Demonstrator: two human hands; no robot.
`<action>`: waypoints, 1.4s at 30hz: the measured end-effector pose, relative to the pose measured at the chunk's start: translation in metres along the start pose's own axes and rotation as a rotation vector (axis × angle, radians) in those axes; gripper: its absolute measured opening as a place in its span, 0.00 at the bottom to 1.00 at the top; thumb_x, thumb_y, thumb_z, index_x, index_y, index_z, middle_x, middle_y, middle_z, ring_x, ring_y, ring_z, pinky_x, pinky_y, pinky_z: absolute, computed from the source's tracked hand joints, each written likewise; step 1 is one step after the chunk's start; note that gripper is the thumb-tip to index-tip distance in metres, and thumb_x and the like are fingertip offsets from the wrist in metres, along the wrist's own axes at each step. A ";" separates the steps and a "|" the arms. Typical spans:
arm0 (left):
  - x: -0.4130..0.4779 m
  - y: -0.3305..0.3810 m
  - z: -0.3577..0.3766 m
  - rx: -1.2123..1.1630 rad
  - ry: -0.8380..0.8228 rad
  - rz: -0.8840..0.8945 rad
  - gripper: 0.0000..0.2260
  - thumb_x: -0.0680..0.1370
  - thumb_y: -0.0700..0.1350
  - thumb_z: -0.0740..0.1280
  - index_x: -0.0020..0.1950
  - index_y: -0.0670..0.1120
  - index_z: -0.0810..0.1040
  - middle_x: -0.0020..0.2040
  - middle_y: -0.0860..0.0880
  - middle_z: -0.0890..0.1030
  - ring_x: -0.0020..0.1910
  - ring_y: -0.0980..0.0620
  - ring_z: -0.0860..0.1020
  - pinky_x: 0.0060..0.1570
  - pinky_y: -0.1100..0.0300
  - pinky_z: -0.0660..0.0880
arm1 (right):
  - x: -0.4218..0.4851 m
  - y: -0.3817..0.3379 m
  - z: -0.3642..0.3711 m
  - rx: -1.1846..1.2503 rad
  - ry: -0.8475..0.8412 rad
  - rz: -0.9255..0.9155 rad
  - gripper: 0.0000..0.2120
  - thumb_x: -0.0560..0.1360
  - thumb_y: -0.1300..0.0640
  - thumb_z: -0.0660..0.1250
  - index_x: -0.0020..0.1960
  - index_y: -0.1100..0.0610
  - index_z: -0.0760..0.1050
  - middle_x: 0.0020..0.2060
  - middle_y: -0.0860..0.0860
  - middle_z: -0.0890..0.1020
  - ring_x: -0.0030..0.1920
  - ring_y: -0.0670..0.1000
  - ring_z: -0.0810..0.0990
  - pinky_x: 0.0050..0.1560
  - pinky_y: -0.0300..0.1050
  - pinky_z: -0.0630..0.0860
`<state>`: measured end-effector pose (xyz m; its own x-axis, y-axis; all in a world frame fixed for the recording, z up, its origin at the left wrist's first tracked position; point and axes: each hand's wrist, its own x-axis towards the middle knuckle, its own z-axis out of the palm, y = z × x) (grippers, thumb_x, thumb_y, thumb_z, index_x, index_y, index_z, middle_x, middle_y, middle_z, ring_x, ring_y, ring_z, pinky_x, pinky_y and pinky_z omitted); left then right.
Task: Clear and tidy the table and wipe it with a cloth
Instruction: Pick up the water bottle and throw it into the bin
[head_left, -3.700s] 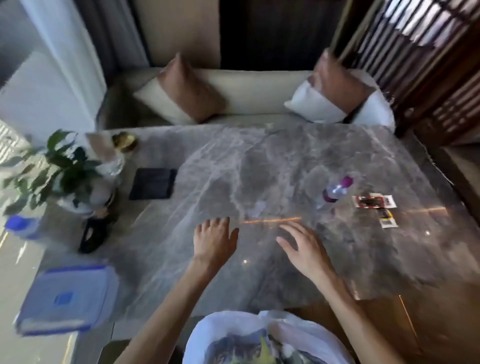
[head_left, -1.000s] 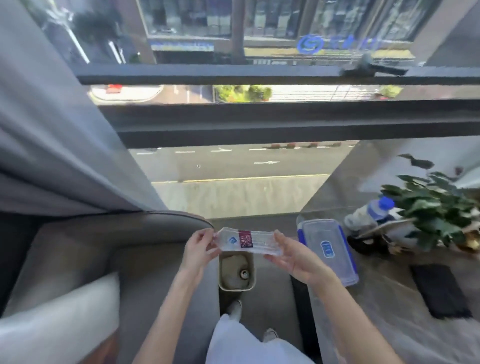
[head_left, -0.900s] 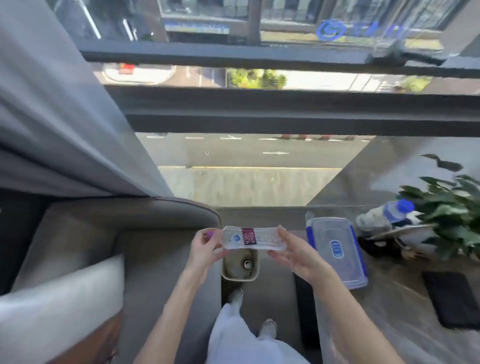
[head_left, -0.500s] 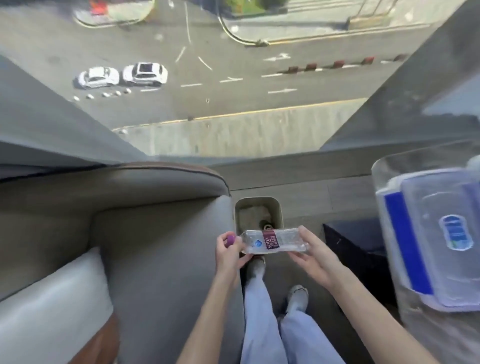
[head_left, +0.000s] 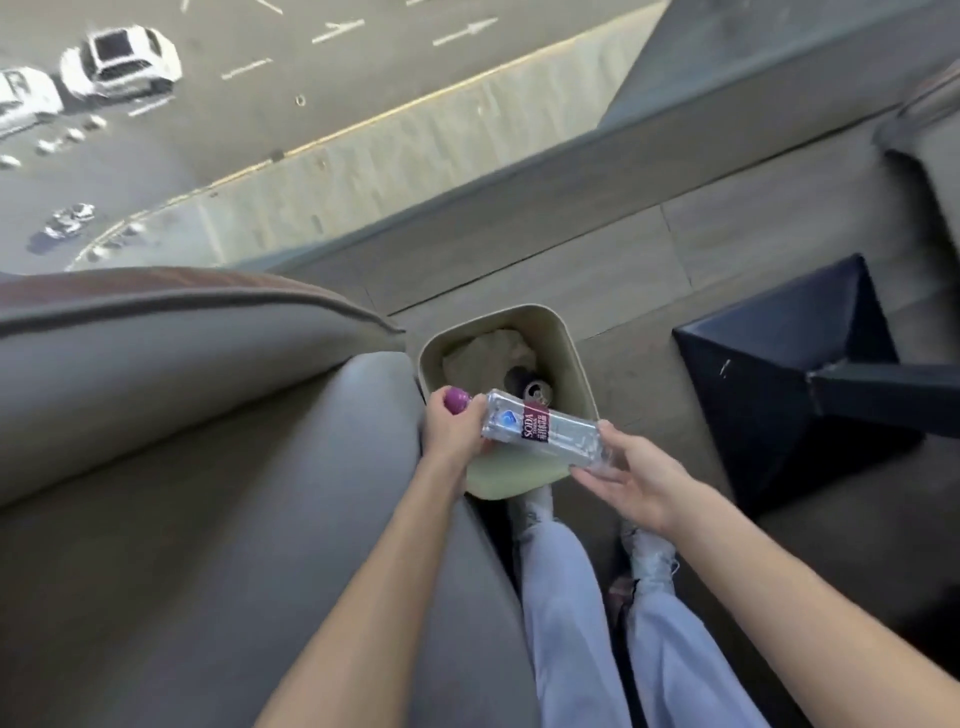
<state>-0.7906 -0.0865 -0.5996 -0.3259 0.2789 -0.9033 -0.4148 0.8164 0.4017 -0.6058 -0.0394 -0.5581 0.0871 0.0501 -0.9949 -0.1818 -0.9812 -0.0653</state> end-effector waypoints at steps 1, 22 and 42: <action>0.009 0.001 -0.001 0.017 0.003 -0.006 0.10 0.74 0.41 0.66 0.37 0.50 0.66 0.41 0.44 0.72 0.45 0.47 0.76 0.50 0.45 0.78 | 0.009 0.000 0.007 -0.008 0.007 -0.003 0.07 0.78 0.56 0.65 0.51 0.60 0.75 0.47 0.57 0.79 0.50 0.56 0.80 0.61 0.53 0.77; -0.051 0.019 -0.012 0.800 -0.071 0.427 0.18 0.80 0.41 0.57 0.70 0.45 0.70 0.68 0.43 0.74 0.67 0.43 0.72 0.68 0.52 0.69 | -0.029 0.003 0.023 -1.790 0.261 -0.990 0.23 0.77 0.46 0.61 0.70 0.52 0.68 0.64 0.51 0.74 0.68 0.54 0.68 0.73 0.54 0.58; -0.577 -0.026 0.082 1.484 0.011 0.838 0.17 0.80 0.54 0.56 0.62 0.47 0.75 0.60 0.44 0.80 0.59 0.41 0.77 0.59 0.51 0.72 | -0.446 0.092 -0.335 -1.147 0.166 -1.257 0.22 0.78 0.43 0.60 0.70 0.47 0.70 0.70 0.46 0.72 0.71 0.48 0.68 0.69 0.42 0.62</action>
<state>-0.5224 -0.2270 -0.1013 -0.0348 0.8475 -0.5297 0.9480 0.1958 0.2510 -0.3331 -0.2141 -0.0945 -0.2775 0.8927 -0.3550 0.8106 0.0192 -0.5853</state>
